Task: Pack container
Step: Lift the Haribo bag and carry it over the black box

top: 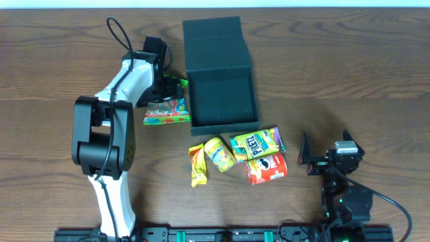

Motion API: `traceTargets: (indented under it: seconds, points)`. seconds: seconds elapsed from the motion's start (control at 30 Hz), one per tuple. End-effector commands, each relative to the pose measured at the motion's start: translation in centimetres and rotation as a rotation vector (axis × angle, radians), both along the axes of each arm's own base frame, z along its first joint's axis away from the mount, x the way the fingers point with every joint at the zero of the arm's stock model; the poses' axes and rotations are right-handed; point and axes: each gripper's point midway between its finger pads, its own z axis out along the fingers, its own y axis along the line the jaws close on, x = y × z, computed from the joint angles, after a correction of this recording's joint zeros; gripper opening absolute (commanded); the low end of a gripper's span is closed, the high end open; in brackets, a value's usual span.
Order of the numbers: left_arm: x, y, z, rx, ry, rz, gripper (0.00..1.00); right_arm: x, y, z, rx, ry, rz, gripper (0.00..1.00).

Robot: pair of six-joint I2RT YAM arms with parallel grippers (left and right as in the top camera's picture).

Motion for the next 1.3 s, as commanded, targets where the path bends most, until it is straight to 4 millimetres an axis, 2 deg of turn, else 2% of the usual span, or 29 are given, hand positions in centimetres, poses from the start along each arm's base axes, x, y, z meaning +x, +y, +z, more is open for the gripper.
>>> traceTargets:
  seconds: [0.0,0.03,0.17,0.2,0.3,0.37,0.47,0.63,0.73,0.83,0.97,1.13,1.27]
  points:
    - [-2.7,-0.2,-3.1,0.012,0.108,-0.005,0.80,0.0,0.0,-0.1,-0.007,0.001,0.003,0.99]
    - [-2.7,-0.2,-3.1,0.012,0.109,-0.006,0.76,0.0,0.0,-0.1,-0.008,0.000,0.003,0.99]
    - [-3.1,-0.1,-3.1,0.015,0.122,-0.021,0.73,0.0,0.0,-0.1,-0.007,0.001,0.003,0.99]
    - [-3.2,-0.1,-3.1,0.016,0.126,-0.021,0.69,0.0,0.0,-0.1,-0.007,0.001,0.003,0.99]
    - [-3.4,0.0,-3.1,0.019,0.137,-0.021,0.36,0.0,0.0,-0.1,-0.008,0.001,0.003,0.99]
    - [-3.6,0.0,-3.0,0.021,0.146,-0.021,0.27,0.0,0.0,-0.1,-0.008,0.001,0.003,0.99]
    - [-3.8,0.1,-2.8,0.025,0.157,-0.021,0.23,0.0,0.0,-0.1,-0.008,0.000,0.003,0.99]
    - [-4.1,0.2,-2.0,0.030,0.179,-0.052,0.08,0.0,0.0,-0.1,-0.008,0.000,0.003,0.99]
    - [-4.2,0.3,-0.9,0.035,0.186,-0.069,0.06,0.0,0.0,-0.1,-0.007,0.001,0.003,0.99]
    - [-4.0,0.3,0.8,0.036,0.173,-0.076,0.06,0.0,0.0,-0.1,-0.007,0.001,0.003,0.99]
    - [-3.6,0.2,4.2,0.027,0.117,-0.076,0.06,0.0,0.0,-0.1,-0.007,0.001,0.003,0.99]
    - [-3.4,-0.2,9.8,-0.004,-0.012,-0.079,0.06,0.0,0.0,-0.1,-0.008,0.000,0.003,0.99]
    - [-3.9,-1.6,14.5,-0.042,-0.131,-0.110,0.06,0.0,0.0,-0.1,-0.007,0.001,0.003,0.99]
